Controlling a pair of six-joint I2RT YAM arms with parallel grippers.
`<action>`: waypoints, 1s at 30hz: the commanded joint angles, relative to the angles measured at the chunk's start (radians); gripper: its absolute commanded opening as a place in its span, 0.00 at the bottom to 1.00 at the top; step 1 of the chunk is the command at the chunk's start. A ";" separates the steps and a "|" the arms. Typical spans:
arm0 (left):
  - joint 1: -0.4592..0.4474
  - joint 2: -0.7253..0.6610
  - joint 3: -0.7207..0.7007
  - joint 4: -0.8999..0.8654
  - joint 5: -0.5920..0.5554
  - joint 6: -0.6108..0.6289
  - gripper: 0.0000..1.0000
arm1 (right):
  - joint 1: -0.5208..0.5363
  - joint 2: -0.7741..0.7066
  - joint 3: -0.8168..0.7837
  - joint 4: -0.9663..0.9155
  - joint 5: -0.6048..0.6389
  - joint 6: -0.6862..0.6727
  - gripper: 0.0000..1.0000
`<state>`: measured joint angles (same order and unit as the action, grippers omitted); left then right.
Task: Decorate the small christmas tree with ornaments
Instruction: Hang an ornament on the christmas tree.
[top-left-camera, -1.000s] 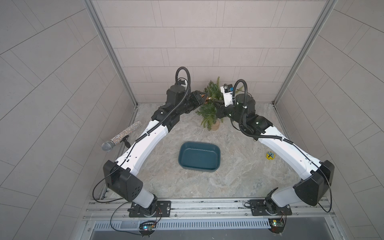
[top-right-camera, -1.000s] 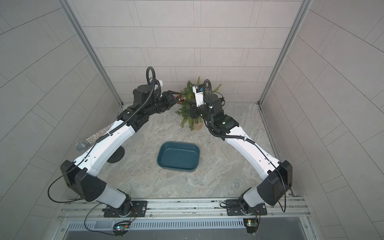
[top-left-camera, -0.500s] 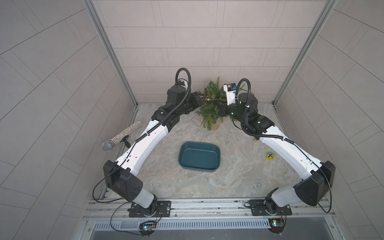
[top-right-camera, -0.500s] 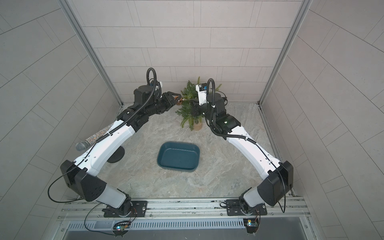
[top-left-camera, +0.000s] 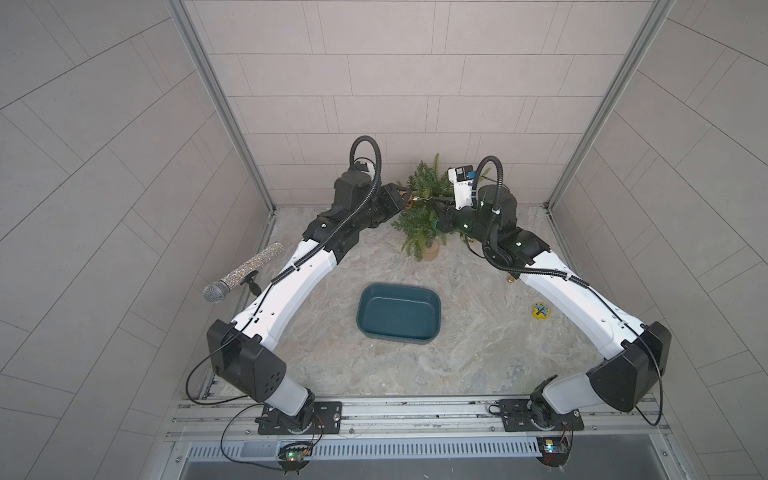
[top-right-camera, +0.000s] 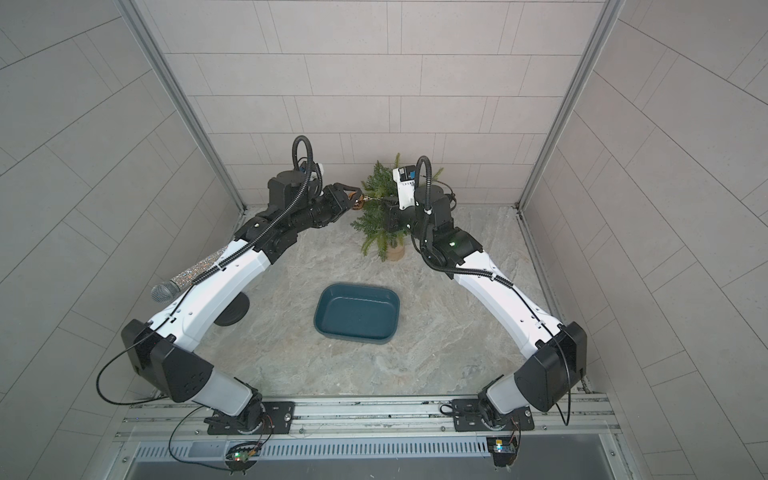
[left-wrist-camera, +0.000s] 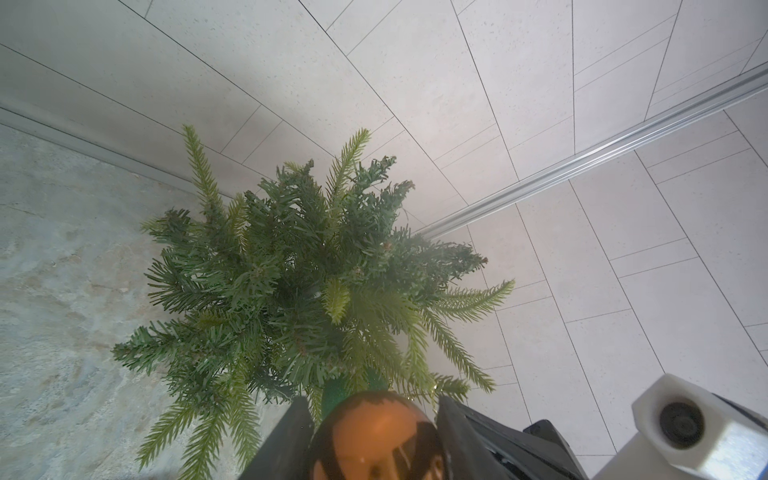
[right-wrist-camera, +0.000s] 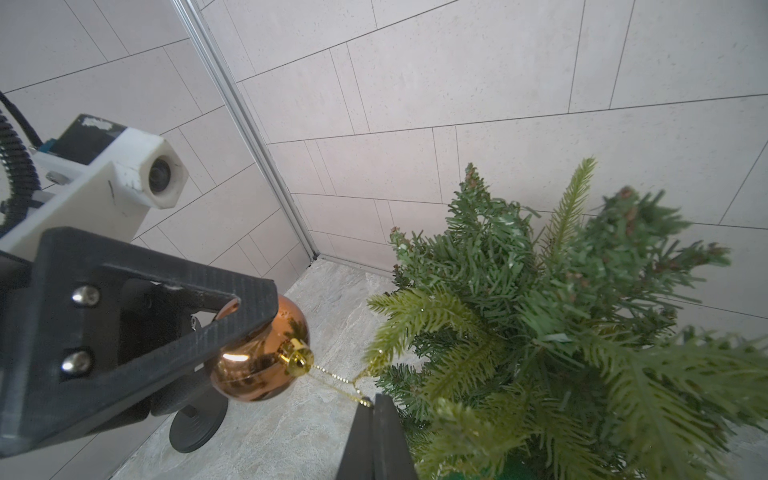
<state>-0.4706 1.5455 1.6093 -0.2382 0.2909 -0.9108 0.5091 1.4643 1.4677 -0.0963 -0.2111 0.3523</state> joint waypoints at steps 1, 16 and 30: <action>0.008 -0.016 -0.028 0.021 0.003 -0.013 0.30 | -0.004 -0.002 0.025 0.001 -0.020 0.009 0.00; 0.009 -0.029 -0.082 0.087 0.019 -0.054 0.30 | -0.005 -0.015 0.016 0.003 -0.013 0.008 0.00; 0.012 0.027 -0.024 0.097 0.020 -0.065 0.30 | -0.010 0.020 0.061 -0.011 -0.006 -0.004 0.00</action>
<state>-0.4656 1.5558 1.5532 -0.1612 0.3035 -0.9726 0.5068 1.4693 1.5032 -0.1089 -0.2272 0.3626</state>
